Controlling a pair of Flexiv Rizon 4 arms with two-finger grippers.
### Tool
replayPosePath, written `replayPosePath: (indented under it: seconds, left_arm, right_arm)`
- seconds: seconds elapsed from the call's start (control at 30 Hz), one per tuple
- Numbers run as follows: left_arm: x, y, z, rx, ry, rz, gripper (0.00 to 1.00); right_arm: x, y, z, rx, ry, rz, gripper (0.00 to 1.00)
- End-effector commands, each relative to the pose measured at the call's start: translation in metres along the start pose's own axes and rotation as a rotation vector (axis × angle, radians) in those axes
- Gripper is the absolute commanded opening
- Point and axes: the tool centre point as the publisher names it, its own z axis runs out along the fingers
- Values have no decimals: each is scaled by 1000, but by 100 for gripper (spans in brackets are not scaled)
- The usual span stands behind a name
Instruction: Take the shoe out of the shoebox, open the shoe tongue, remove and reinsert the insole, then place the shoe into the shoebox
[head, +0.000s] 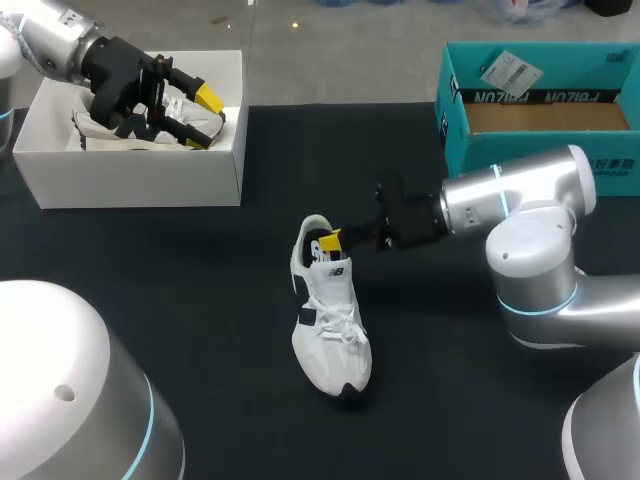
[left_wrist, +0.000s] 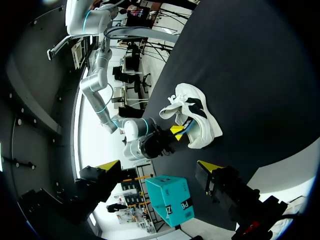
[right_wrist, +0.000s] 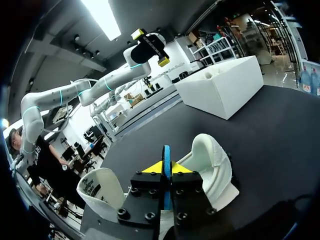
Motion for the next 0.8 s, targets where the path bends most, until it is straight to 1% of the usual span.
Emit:
replayPosePath:
  seconds: [0.03,0.23,0.33,0.5,0.6,0.63,0.67,0.7,0.8]
  left_arm:
    - [0,0,-1,2,3,1,100]
    - [0,0,-1,2,3,1,100]
    - [0,0,-1,2,3,1,100]
    - [0,0,-1,2,3,1,100]
    - [0,0,-1,2,3,1,100]
    - [0,0,-1,2,3,1,100]
    - [0,0,-1,2,3,1,100]
    - [0,0,-1,2,3,1,100]
    - [0,0,-1,2,3,1,100]
  right_arm:
    - [-4,3,16,-2,0,2,0]
    - [-8,4,29,27,22,-6,0]
    - [-9,1,32,79,14,-14,0]
    - [-6,-9,31,120,12,-1,0]
    - [-3,-10,28,127,-5,-7,0]
    - [-3,-8,27,122,-9,-12,7]
    - [-2,-7,25,114,-16,-16,46]
    - [-1,-4,23,109,-23,-25,100]
    - [5,6,18,94,-37,-58,100]
